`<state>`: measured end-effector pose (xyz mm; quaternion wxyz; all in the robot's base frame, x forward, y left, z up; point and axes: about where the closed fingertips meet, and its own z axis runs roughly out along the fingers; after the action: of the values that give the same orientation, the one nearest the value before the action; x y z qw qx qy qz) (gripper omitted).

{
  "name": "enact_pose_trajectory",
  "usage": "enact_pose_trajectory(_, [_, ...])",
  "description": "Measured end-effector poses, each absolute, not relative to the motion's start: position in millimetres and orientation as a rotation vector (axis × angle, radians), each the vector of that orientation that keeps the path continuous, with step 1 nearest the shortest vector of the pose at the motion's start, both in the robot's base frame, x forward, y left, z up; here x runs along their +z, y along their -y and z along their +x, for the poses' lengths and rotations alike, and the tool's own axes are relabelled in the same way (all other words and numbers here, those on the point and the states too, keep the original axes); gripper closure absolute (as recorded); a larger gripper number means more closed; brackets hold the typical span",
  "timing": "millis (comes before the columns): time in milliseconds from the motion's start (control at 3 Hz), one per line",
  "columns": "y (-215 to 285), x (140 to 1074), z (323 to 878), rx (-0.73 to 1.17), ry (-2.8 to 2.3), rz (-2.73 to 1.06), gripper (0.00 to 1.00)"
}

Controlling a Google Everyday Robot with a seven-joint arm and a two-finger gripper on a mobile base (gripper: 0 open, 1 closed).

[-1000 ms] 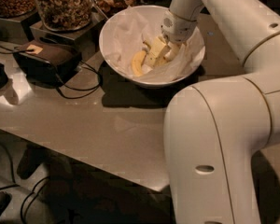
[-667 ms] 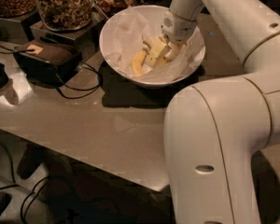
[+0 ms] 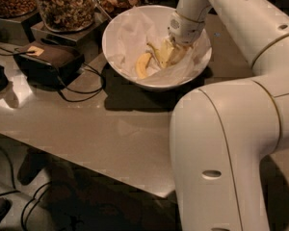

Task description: Pick banana from white bowl

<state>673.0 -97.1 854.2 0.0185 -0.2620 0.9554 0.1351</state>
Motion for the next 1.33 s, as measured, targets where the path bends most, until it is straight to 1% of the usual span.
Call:
enact_pose_trajectory(333, [97, 854, 673, 0.419, -2.966, -0.813, 1.0])
enact_pose_trajectory(667, [93, 853, 683, 0.416, -2.927, -0.802, 1.0])
enact_pose_trajectory(1000, [102, 878, 672, 0.381, -2.845, -0.843, 1.0])
enact_pose_trajectory(1333, [115, 919, 647, 0.361, -2.76, -0.862, 1.0])
